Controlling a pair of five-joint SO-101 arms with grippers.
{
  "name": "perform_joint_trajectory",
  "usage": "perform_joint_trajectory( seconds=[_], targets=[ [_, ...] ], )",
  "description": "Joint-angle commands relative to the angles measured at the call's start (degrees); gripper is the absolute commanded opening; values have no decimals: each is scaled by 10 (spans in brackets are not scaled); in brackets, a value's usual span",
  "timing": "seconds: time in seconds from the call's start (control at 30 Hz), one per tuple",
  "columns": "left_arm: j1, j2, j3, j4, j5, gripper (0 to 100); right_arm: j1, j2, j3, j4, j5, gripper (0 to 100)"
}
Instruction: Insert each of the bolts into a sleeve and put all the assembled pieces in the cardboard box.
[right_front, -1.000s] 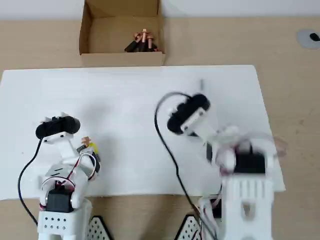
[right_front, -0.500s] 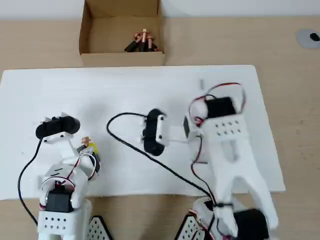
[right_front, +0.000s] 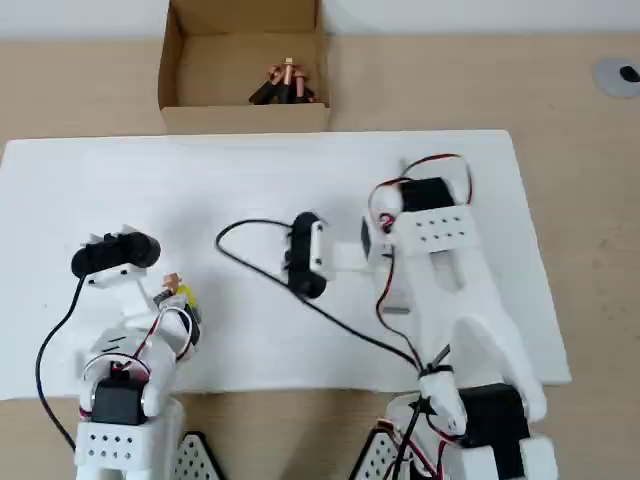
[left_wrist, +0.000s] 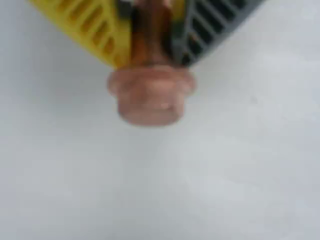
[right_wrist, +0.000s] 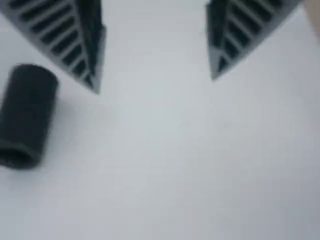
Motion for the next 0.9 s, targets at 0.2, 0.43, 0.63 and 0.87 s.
perform_joint_trajectory(
  seconds=[0.2, 0.43, 0.63, 0.87],
  targets=[
    [-8, -3, 0, -11, 0, 6, 65, 0, -26, -42, 15, 182],
    [-8, -3, 0, -11, 0, 6, 65, 59, -29, -70, 11, 281],
    [-8, -3, 0, -11, 0, 6, 65, 81, -29, -86, 11, 263],
    [-8, -3, 0, -11, 0, 6, 62, 86, -26, -111, 11, 264]
  ],
)
